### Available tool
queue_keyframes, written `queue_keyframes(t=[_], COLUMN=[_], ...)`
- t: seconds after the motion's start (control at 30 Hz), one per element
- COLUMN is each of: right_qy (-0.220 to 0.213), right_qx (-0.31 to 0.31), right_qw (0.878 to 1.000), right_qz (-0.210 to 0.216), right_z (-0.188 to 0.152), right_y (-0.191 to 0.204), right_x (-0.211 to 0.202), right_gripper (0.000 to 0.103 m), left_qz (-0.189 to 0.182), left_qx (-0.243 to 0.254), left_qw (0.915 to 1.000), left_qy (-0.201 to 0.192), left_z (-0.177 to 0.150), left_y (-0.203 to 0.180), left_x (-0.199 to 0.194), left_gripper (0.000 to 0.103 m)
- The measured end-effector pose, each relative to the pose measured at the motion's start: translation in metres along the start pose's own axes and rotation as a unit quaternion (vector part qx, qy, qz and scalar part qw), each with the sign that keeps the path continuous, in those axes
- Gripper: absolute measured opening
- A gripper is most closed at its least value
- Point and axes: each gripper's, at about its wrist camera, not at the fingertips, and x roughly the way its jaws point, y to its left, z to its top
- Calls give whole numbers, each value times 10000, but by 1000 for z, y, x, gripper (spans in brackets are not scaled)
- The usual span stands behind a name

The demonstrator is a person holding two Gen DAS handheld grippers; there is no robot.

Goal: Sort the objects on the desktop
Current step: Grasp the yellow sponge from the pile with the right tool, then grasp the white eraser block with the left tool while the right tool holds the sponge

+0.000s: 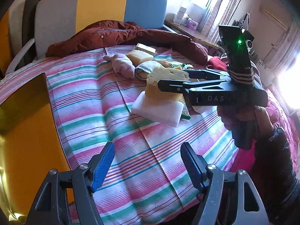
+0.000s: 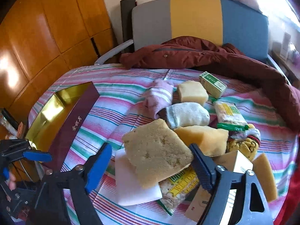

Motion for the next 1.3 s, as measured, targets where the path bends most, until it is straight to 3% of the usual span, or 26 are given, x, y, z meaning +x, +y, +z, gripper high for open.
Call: queue_keyframes(t=[0.07, 0.2, 0.23, 0.33, 0.47, 0.6, 0.67, 0.8, 0.9, 1.0, 1.1, 1.3], right_qy=[-14, 81, 113, 200, 178, -237, -513, -860, -1026, -1173, -1323, -1473], right_qx=[-164, -420, -414, -358, -306, 198, 538, 952, 1084, 1197, 1341, 1420], right_qw=[9999, 9987, 9986, 9986, 9989, 9995, 9971, 9915, 9887, 9858, 9821, 9788], right_qz=[-31, -259, -317, -325, -300, 6, 150, 223, 125, 56, 55, -35], right_z=[0, -2, -2, 0, 0, 5, 7, 6, 7, 9, 9, 8], right_y=[7, 14, 12, 7, 4, -9, -20, -35, -40, -47, -55, -61], right_x=[2, 10, 13, 17, 12, -9, -20, -36, -42, -49, -56, -65], right_gripper=[95, 98, 95, 65, 58, 57, 57, 57, 58, 58, 58, 58], left_qz=[0, -54, -67, -93, -161, -288, -593, -772, -1045, -1034, -749, -560], left_qx=[-17, -60, -64, -48, -81, -221, -563, -1223, -1768, -2112, -2252, -2551], left_qw=[10000, 10000, 9999, 9999, 9997, 9990, 9957, 9871, 9750, 9666, 9646, 9565], left_qy=[22, 44, 66, 89, 158, 264, 441, 681, 853, 1019, 1153, 1296], left_z=[-2, -4, -5, -7, -4, 6, 16, 33, 45, 56, 65, 77], left_y=[0, 3, 3, 1, -1, -5, -2, 2, 5, 1, -5, -13], left_x=[1, 2, 3, 4, 8, 16, 27, 50, 66, 83, 97, 116], left_gripper=[73, 73, 73, 73, 73, 73, 73, 72, 72, 72, 72, 75])
